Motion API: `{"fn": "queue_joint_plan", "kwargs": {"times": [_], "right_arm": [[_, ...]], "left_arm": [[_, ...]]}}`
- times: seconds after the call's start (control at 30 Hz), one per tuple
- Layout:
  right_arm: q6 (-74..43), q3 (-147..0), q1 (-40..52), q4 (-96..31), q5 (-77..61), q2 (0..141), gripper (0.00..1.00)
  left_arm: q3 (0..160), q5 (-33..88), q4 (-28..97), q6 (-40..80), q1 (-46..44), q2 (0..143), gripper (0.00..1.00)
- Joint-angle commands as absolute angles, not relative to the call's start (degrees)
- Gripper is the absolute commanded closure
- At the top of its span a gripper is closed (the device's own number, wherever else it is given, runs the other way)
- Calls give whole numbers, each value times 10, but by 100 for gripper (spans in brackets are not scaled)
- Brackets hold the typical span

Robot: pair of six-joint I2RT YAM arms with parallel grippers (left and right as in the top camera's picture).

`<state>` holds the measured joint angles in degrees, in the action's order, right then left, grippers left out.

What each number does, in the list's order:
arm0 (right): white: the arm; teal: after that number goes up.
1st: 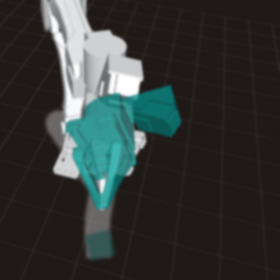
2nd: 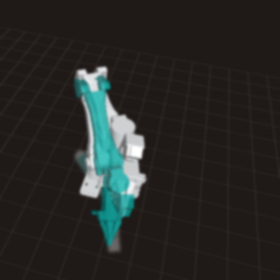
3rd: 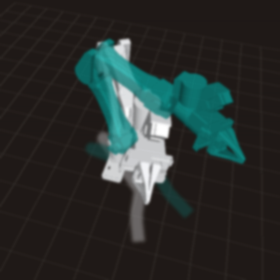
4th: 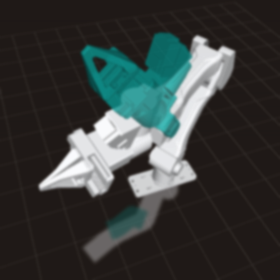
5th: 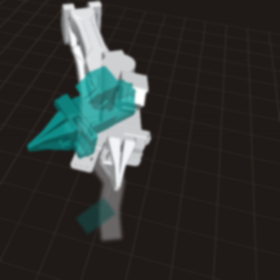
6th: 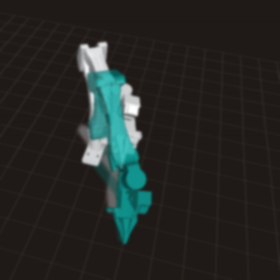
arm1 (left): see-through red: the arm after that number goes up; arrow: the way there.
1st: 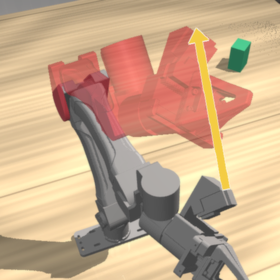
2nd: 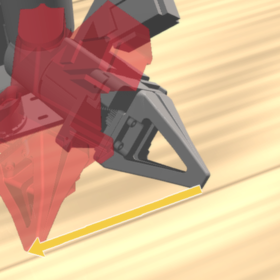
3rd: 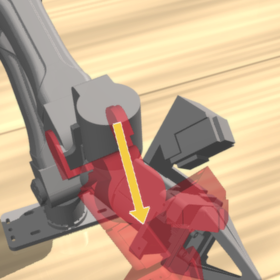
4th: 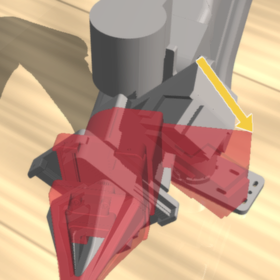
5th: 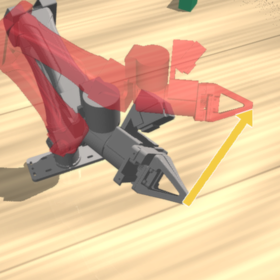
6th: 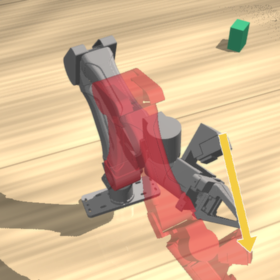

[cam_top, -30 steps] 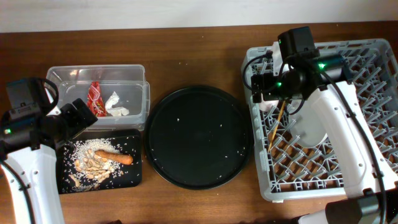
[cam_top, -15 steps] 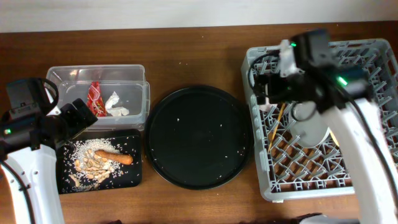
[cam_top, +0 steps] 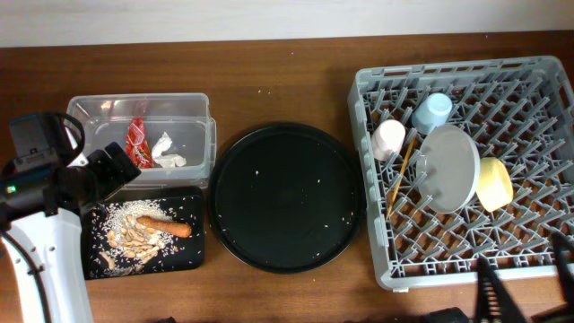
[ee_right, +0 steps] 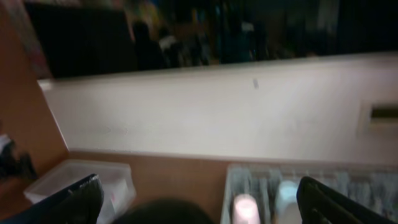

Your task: Sort waste into correct bins and load items into the dishwasher rack

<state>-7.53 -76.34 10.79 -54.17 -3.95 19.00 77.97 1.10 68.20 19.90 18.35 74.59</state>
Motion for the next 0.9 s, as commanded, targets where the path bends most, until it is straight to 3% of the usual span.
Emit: {"fn": "queue_joint_plan", "kwargs": {"times": [0.0, 0.17, 0.33, 0.87], "right_arm": [[-80, -603, 76, -476, -33, 104, 2], [-80, -311, 19, -182, -44, 11, 2], [-95, -135, 2, 15, -38, 2, 2], [-95, -3, -16, -12, -17, 2, 2]], "left_arm": [[779, 13, 682, 199, 182, 746, 1], [779, 13, 682, 199, 182, 746, 1], [779, 13, 682, 199, 182, 746, 1], [779, 13, 682, 199, 182, 746, 1]]}}
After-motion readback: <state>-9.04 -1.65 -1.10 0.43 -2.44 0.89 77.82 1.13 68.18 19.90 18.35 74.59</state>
